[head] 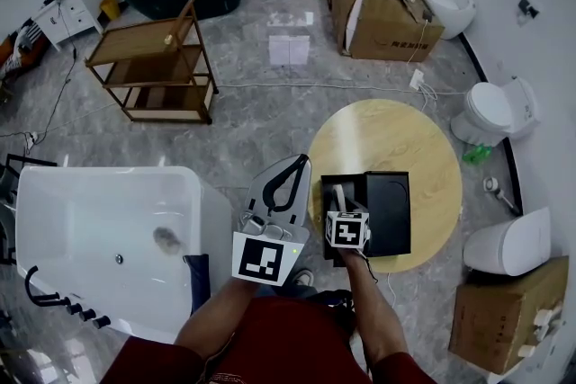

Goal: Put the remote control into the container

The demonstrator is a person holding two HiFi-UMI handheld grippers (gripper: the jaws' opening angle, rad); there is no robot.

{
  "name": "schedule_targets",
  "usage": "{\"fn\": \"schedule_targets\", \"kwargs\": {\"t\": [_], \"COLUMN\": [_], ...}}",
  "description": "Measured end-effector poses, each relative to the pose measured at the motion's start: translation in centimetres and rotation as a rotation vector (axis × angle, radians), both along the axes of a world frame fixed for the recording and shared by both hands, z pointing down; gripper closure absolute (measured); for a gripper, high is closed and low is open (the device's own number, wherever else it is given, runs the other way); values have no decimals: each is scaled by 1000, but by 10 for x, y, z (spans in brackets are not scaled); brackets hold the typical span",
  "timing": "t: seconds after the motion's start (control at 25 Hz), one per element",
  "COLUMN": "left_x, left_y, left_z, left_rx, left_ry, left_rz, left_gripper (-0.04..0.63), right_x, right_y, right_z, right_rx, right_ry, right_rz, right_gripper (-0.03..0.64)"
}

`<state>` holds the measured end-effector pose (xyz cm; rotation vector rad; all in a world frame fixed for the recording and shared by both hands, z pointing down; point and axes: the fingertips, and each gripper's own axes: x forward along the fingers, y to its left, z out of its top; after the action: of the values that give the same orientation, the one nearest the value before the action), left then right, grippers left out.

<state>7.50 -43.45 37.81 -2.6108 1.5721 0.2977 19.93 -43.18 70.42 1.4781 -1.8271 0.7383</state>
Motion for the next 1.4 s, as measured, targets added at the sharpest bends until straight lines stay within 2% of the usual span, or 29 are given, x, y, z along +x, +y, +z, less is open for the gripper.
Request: {"fn": "schedule_targets", "kwargs": {"t": [0.12,0.32,0.84,1.4], "left_x": [0,1,3,4], "left_y": [-1,-2,-7,-6], "left_z": [1,4,4,8], "left_rx": [1,-7,-11,-10], "left_ry": [1,-7,-16,-16], "left_rz": [2,7,23,33], "left_gripper": [580,580,580,580], "right_x": [0,1,-7,-13], "right_y": [0,5,4,0], "right_z": [12,23,18,-5], "right_rx": [-27,-45,-66,30], "right_ry": [1,-57,-68,-88], "right_rz": [1,37,10,-49], "right_gripper": [491,491,485,426]}}
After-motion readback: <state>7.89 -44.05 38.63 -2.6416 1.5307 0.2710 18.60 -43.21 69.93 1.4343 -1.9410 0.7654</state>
